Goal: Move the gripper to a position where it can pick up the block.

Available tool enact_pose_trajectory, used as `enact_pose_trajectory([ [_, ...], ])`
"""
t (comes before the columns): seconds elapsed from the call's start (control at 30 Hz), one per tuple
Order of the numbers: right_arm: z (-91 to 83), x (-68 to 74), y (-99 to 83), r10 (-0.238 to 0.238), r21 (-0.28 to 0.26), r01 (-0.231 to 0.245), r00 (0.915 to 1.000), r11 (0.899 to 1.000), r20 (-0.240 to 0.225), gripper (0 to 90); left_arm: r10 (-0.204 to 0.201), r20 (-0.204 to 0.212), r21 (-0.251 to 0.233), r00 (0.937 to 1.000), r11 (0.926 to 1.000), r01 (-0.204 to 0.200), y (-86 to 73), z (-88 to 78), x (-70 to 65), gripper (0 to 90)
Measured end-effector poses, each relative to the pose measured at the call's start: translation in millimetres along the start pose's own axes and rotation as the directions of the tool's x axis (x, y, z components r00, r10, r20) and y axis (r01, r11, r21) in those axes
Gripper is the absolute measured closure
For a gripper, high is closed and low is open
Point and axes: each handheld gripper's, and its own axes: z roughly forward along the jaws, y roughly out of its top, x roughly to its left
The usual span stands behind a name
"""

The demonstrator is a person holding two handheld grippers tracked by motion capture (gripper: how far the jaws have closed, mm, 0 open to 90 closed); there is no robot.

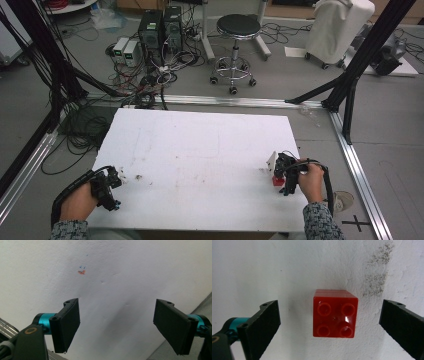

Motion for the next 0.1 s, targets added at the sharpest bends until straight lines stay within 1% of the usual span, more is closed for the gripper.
enact_pose_trajectory([
  [0.03, -0.5, 0.0, -0.2, 0.001, -0.001, -0.001, 1.0, 1.0, 0.0, 2.6, -0.007, 0.003, 0.0, 1.0, 1.0, 0.007, -0.2, 0.2, -0.5, 21.7],
  [0.1, -2.4, 0.1, -1.1, 0.008, -0.011, -0.008, 0.9999, 1.0, 0.007, 2.6, 0.0, -0.001, -0.001, 1.0, 1.0, 0.0, 0.1, 0.3, -0.1, 21.7],
])
